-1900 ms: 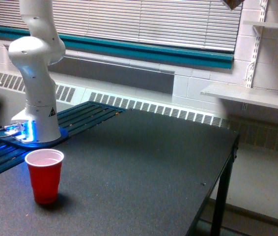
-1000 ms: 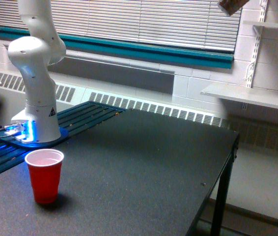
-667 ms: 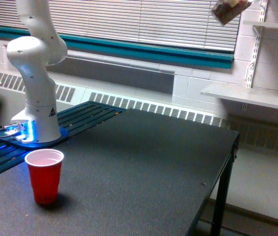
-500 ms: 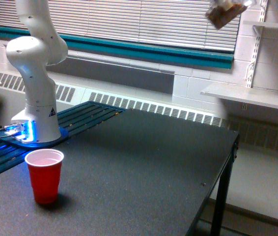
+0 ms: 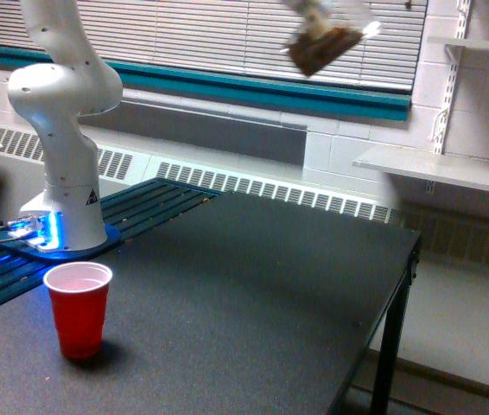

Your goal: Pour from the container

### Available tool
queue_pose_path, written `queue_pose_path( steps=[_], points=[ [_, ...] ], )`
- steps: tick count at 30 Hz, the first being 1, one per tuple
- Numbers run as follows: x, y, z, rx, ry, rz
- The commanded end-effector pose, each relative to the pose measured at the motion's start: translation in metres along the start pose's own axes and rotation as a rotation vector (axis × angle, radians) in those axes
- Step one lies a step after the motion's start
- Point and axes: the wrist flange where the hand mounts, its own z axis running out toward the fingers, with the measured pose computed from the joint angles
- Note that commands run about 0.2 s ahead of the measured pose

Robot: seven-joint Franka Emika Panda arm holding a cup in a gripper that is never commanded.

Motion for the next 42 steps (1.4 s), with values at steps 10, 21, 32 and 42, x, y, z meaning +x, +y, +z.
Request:
queue_pose_path(
  steps=[10, 21, 32, 42],
  points=[
    [-0.017, 0.16, -0.041, -0.164, 0.044, 0.005],
    [-0.07, 0.23, -0.05, -0.254, -0.023, 0.044],
    [-0.127, 0.271, -0.052, -0.311, -0.091, 0.084],
    [-0.15, 0.292, -0.06, -0.355, -0.107, 0.115]
  ],
)
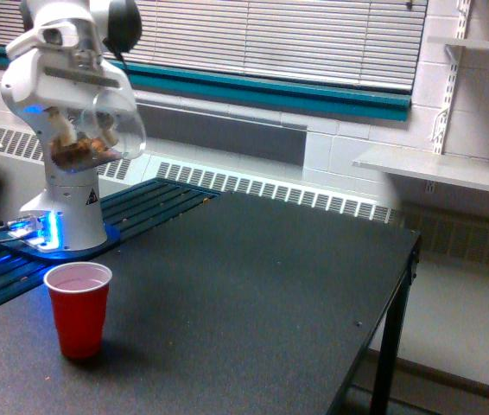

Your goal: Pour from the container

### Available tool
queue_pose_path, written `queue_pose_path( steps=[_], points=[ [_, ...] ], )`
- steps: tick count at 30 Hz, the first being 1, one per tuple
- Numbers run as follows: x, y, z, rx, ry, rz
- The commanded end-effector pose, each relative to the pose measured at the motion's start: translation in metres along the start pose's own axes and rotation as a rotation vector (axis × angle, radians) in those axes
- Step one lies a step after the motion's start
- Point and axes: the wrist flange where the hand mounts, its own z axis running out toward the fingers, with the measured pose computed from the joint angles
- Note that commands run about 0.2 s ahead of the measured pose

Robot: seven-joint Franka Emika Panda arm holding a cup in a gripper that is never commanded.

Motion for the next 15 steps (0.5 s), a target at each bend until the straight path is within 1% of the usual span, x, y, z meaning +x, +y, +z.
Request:
queue_pose_path(
  steps=[1, 7, 15],
  points=[
    [-0.008, 0.018, -0.004, -0.029, 0.001, 0.009],
    [-0.02, 0.03, 0.0, -0.058, -0.014, 0.028],
    [-0.03, 0.043, 0.007, -0.098, -0.038, 0.015]
  ],
)
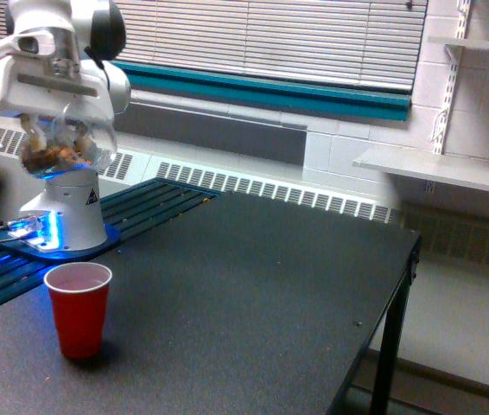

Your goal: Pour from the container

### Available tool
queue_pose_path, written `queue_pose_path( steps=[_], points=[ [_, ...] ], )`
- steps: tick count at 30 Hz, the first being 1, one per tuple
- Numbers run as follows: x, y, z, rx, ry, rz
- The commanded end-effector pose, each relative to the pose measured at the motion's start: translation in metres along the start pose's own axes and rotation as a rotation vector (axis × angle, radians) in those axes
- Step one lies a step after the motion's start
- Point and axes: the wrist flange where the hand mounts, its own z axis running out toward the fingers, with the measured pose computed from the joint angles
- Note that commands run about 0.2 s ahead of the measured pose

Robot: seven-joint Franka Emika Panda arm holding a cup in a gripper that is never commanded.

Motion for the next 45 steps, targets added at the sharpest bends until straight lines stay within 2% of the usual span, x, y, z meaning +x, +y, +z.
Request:
queue_pose_path(
  steps=[1, 23, 34, 45],
  points=[
    [-0.013, 0.011, 0.009, -0.031, -0.026, 0.009],
    [-0.037, 0.035, 0.042, -0.098, -0.105, -0.006],
    [-0.043, 0.046, 0.05, -0.13, -0.135, -0.027],
    [-0.037, 0.049, 0.056, -0.16, -0.144, -0.059]
  ],
)
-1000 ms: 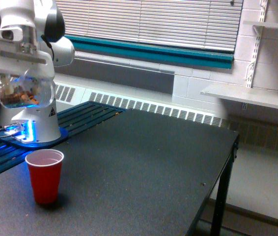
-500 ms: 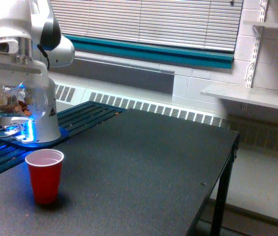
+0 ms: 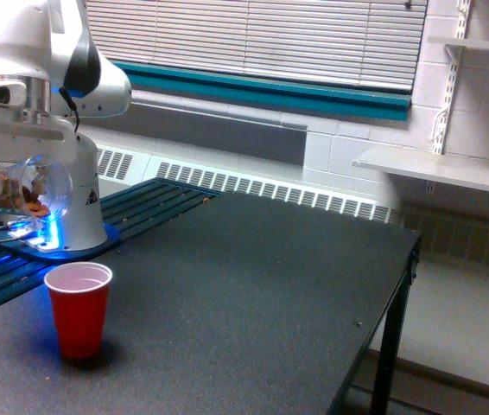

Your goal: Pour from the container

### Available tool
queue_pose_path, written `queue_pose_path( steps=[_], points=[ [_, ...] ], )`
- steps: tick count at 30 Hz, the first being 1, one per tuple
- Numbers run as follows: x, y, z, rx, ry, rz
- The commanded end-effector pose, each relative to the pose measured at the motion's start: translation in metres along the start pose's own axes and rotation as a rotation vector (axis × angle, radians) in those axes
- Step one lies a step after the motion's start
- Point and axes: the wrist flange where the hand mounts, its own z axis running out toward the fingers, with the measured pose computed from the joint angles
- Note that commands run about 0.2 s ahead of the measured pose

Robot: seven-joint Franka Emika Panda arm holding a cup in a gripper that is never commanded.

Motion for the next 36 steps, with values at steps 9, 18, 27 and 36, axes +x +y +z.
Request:
queue_pose_path(
  steps=[9, 18, 27, 36],
  points=[
    [0.001, -0.008, 0.012, -0.019, -0.023, -0.035],
    [-0.002, -0.011, 0.016, -0.049, -0.045, -0.071],
    [-0.007, -0.011, 0.017, -0.08, -0.06, -0.098],
    [-0.004, -0.067, 0.039, -0.085, -0.062, -0.123]
  ],
)
